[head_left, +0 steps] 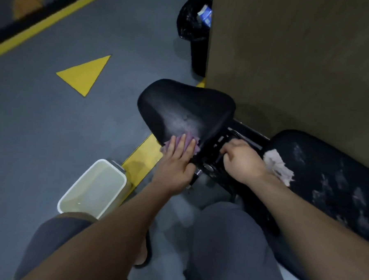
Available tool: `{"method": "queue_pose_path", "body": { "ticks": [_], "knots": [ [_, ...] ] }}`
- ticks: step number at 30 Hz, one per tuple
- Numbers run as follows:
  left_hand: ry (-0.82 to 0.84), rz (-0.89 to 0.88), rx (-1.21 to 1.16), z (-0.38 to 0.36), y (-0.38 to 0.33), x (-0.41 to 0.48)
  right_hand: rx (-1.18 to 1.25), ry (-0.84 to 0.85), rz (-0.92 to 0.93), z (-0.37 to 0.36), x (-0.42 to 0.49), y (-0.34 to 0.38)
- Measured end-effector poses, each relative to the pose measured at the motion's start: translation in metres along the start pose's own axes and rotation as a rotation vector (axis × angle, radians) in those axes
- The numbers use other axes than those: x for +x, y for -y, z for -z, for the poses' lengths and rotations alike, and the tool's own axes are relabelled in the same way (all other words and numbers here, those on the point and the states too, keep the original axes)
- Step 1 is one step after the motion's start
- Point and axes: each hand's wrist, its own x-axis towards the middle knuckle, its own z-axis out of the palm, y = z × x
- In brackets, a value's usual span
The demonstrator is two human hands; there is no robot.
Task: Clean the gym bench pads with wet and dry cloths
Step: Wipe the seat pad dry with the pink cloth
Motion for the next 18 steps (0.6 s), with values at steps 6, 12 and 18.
{"method": "queue_pose_path", "body": {
  "ticks": [6, 12, 18],
  "knots": [
    [0.042, 0.129, 0.119, 0.031, -0.004, 0.078, -0.185, 0.083, 0.080, -0.023, -0.049, -0.038],
    [-0.036, 0.017, 0.134, 0.005, -0.019, 0.038, -0.194, 0.013, 0.108, -0.036, -0.044, -0.041],
    [-0.042, 0.050, 0.150, 0.026, 0.001, 0.099, -0.271, -0.070, 0.135, -0.044, -0.040, -0.038]
  ]
}}
